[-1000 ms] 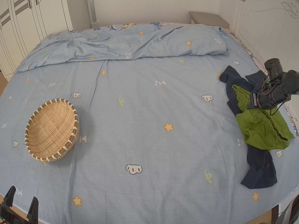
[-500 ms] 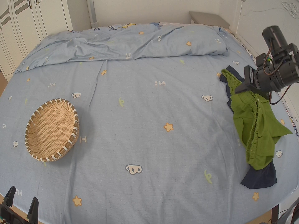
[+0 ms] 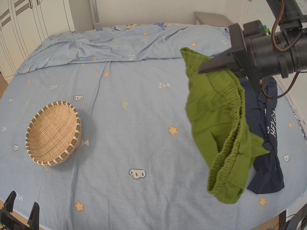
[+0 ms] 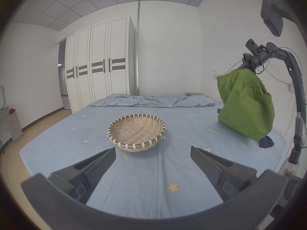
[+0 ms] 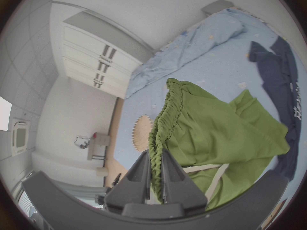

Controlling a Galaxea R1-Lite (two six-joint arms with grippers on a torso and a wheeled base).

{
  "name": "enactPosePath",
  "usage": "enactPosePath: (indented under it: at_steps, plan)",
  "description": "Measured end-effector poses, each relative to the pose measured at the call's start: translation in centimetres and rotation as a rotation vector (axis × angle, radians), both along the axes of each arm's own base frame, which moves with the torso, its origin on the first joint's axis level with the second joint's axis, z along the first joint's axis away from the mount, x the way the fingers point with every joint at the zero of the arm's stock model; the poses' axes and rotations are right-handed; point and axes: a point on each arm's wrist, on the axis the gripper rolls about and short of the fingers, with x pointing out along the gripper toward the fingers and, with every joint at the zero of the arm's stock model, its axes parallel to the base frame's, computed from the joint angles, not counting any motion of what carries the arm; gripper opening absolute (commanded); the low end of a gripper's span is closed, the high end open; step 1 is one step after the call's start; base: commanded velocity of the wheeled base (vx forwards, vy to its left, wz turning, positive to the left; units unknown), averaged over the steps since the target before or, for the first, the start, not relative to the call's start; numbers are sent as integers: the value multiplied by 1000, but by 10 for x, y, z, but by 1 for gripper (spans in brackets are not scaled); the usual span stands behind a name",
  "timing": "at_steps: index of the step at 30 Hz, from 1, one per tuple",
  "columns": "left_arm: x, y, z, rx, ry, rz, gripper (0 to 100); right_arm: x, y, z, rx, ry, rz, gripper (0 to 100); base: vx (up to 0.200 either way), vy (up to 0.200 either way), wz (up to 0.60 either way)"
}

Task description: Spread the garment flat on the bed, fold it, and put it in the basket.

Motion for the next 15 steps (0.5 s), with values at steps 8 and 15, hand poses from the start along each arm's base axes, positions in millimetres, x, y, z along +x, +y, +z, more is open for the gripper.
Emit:
enactPosePath:
  at_steps: [8, 15]
  plan:
    - [0, 0, 0, 0, 0, 0, 100, 1, 53, -10, 56, -40, 116, 0, 0, 0, 0]
    - [0, 0, 0, 0, 0, 0, 100, 36, 97, -59, -55, -38, 89, 0, 0, 0, 0]
